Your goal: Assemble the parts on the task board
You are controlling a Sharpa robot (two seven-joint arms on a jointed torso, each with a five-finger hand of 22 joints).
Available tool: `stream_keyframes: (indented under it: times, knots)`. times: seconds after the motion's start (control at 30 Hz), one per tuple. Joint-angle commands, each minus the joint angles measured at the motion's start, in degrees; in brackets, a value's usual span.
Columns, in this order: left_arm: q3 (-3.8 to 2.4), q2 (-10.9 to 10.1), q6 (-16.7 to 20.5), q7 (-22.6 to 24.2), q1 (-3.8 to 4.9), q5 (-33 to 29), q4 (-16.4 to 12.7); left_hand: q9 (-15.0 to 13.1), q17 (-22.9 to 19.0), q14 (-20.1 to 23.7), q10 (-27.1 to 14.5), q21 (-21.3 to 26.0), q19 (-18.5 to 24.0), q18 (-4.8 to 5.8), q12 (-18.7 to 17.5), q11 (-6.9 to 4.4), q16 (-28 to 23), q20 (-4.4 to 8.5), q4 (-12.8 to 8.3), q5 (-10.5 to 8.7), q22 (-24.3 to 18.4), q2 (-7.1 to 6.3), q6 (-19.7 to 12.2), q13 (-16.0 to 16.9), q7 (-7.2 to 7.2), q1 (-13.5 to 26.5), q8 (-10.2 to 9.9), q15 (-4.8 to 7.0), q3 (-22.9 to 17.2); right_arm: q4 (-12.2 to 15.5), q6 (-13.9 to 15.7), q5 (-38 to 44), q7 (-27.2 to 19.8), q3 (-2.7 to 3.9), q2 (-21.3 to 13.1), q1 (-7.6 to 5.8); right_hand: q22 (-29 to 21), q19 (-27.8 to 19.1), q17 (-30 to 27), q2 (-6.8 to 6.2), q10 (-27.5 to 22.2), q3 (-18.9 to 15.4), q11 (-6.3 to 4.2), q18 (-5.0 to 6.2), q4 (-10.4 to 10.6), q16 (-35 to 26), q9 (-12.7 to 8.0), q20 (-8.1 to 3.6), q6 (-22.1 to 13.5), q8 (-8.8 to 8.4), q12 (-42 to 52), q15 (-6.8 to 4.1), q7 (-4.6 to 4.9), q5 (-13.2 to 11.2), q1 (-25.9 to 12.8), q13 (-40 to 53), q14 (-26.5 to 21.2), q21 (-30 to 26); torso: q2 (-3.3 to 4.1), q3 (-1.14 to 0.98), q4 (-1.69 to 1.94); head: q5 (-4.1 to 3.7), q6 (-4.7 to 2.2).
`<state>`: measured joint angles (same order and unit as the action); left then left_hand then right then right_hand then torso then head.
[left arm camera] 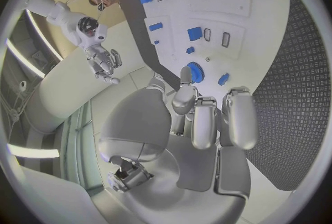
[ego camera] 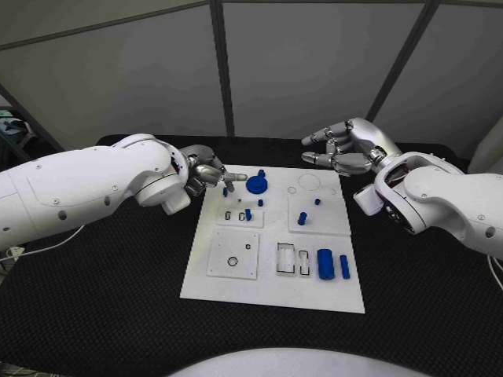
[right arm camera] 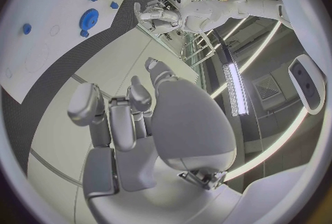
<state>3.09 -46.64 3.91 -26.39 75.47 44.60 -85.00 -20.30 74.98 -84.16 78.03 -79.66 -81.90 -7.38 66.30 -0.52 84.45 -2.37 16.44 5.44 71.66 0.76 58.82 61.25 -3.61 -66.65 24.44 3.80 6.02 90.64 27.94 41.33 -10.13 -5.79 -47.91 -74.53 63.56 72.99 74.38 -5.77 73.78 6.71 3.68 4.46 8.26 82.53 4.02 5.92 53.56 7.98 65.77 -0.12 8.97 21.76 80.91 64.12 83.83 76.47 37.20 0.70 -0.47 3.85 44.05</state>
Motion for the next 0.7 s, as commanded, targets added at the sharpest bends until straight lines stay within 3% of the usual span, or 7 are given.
stream_keyframes:
  times: [0.03, 0.13, 0.27, 0.4, 0.53, 0.7]
  knots:
    - [0.1, 1.9, -8.8, -8.3, 0.44, 5.2, 1.5, -1.0, 7.6, -3.7, -1.5, 0.3, 0.5, 3.52, -1.5, 0.18, -0.5, 0.0, 0.0, -0.36, -0.6, 0.78, -1.5, -1.4, -0.31, 0.0, 0.6, 0.03, 0.9, -0.3, 0.1, -2.9, -0.5, 0.04, 0.0, -0.27, -0.1, -0.5, -0.1, -0.01, -0.4, 0.2, 0.0, 1.19, 0.0, -0.4, -0.1, -0.06, 0.1, 0.2, -0.2, -0.39, -0.11, 0.3, 0.0, -0.1, 2.4, -0.4, -0.12, -0.08, -0.04, 0.1, -0.01]
    - [0.2, 3.6, -9.6, -9.5, 0.65, 5.5, 2.5, -2.2, 9.0, -4.1, -3.9, -1.7, -1.2, 4.22, -4.4, 0.64, 0.7, -0.27, 0.0, -0.52, 3.0, 1.09, -3.5, -4.3, -0.78, -0.3, 1.3, -0.29, 1.9, -0.6, 0.1, -3.0, -0.2, 0.04, 0.0, -0.43, -0.2, -0.5, -0.1, 0.0, -0.4, 0.3, 0.0, 1.21, 0.0, -0.5, -0.1, -0.06, 0.1, 0.2, -0.3, -0.4, -0.11, 0.4, 0.0, -0.1, 2.4, -0.4, -0.05, -0.04, -0.14, 0.04, 0.02]
    - [0.45, 5.4, -10.5, -10.3, 0.82, 6.1, 3.4, -3.8, 11.5, -4.8, -3.6, -3.4, -2.7, 4.79, -3.2, 0.59, 2.7, -0.34, 0.0, -0.48, 6.0, 1.67, -4.1, -3.0, -0.65, -0.7, 2.8, -0.26, 2.8, -0.9, 0.0, -3.1, 0.2, 0.04, 0.1, -0.53, -0.2, -0.5, -0.1, 0.01, -0.4, 0.3, -0.01, 1.2, 0.0, -0.5, -0.1, -0.07, 0.1, 0.2, -0.3, -0.41, -0.12, 0.5, 0.0, -0.2, 2.4, -0.5, -0.05, 0.06, -0.02, -0.21, 0.03]
    - [1.49, 6.9, -11.7, -11.0, 1.2, 6.5, 4.1, -6.1, 13.2, -5.3, -2.2, -4.2, -3.4, 5.05, -0.7, 0.18, 4.1, -0.12, 0.0, -0.43, 7.4, 2.41, -4.1, -0.4, -0.2, -1.0, 4.9, 0.01, 3.6, -1.3, 0.0, -3.1, 0.6, 0.04, 0.2, -0.57, -0.1, -0.5, -0.1, 0.01, -0.3, 0.3, -0.01, 1.2, 0.0, -0.5, -0.1, -0.08, 0.1, 0.19, -0.3, -0.42, -0.12, 0.6, -0.1, -0.2, 2.5, -0.5, 0.03, 0.0, -0.03, -0.09, 0.14]
    - [2.44, 8.1, -12.5, -11.7, 1.6, 6.7, 4.9, -6.9, 13.5, -5.4, -2.0, -4.4, -3.5, 5.11, -0.3, 0.08, 4.3, -0.03, 0.0, -0.44, 7.8, 2.64, -4.3, 0.1, -0.1, -1.0, 5.5, 0.09, 4.0, -1.5, 0.1, -3.1, 0.8, 0.04, 0.3, -0.58, -0.2, -0.5, -0.1, 0.0, -0.3, 0.3, -0.02, 1.2, 0.0, -0.5, -0.1, -0.09, 0.1, 0.18, -0.4, -0.43, -0.13, 0.7, -0.1, -0.2, 2.5, -0.5, 0.06, 0.05, 0.01, -0.15, 0.28]
    - [2.97, 9.4, -13.1, -12.1, 1.84, 7.2, 5.9, -7.5, 13.7, -5.4, -1.9, -4.5, -3.6, 5.16, -0.1, 0.04, 4.5, 0.0, 0.0, -0.45, 8.0, 2.72, -4.5, 0.3, -0.05, -0.9, 5.9, 0.12, 4.4, -1.7, 0.4, -3.1, 0.9, 0.04, 0.4, -0.59, -0.4, -0.6, -0.3, -0.04, -0.4, 0.4, -0.03, 1.25, 0.0, -0.6, -0.1, -0.11, 0.1, 0.17, -0.5, -0.44, -0.13, 0.8, -0.1, -0.4, 2.4, -0.7, 0.12, 0.07, 0.06, -0.08, 0.5]
